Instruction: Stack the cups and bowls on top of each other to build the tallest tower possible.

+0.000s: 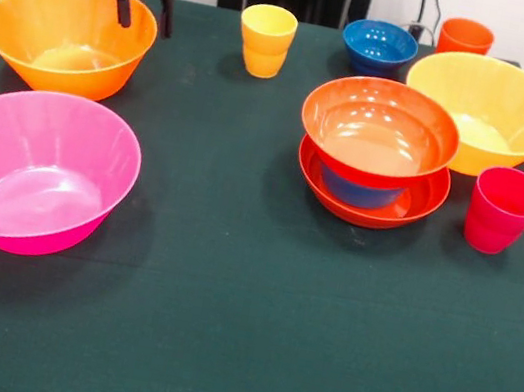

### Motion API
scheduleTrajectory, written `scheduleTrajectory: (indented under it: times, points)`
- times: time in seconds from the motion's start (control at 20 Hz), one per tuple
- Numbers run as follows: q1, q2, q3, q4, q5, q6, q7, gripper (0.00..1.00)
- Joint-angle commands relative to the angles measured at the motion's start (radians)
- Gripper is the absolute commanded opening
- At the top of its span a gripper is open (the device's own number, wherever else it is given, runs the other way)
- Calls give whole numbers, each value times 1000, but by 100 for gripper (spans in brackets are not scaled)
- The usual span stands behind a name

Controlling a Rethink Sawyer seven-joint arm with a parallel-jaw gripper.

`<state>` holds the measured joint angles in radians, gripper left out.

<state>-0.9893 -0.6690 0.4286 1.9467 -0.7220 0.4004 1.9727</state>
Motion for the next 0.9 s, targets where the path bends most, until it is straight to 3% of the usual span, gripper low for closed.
scheduleTrajectory:
  times: [0.05,0.9]
  points:
    - [55,54,-45,-74,-48,-54,44,100]
    - [81,111,-78,-96,-47,-125,41,100]
